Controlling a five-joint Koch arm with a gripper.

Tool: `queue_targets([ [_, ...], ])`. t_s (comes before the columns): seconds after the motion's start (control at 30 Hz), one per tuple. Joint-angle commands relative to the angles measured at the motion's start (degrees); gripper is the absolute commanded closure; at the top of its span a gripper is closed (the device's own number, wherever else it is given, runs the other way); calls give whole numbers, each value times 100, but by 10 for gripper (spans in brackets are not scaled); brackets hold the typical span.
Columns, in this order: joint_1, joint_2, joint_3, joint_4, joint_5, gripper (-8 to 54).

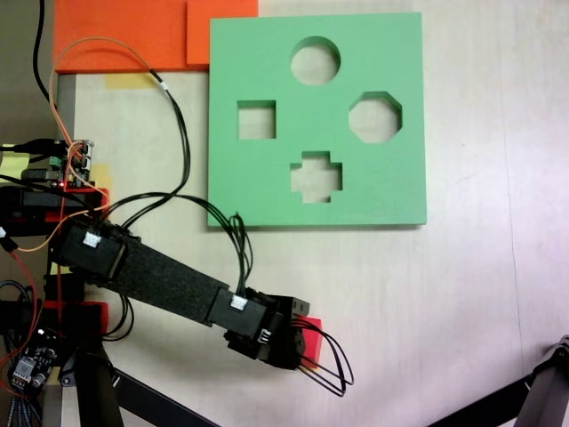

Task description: Put the square block into the corresponding hole

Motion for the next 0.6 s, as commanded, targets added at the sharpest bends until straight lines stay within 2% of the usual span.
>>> queue_targets([
  [0.0, 35, 439, -44, 378, 44, 288],
  [0.2, -782, 1670, -26, 1187, 580, 288],
  [0.37, -2558, 2443, -26, 1696, 2224, 288],
  [0.57, -4992, 2391, -53, 1336, 4210, 288],
])
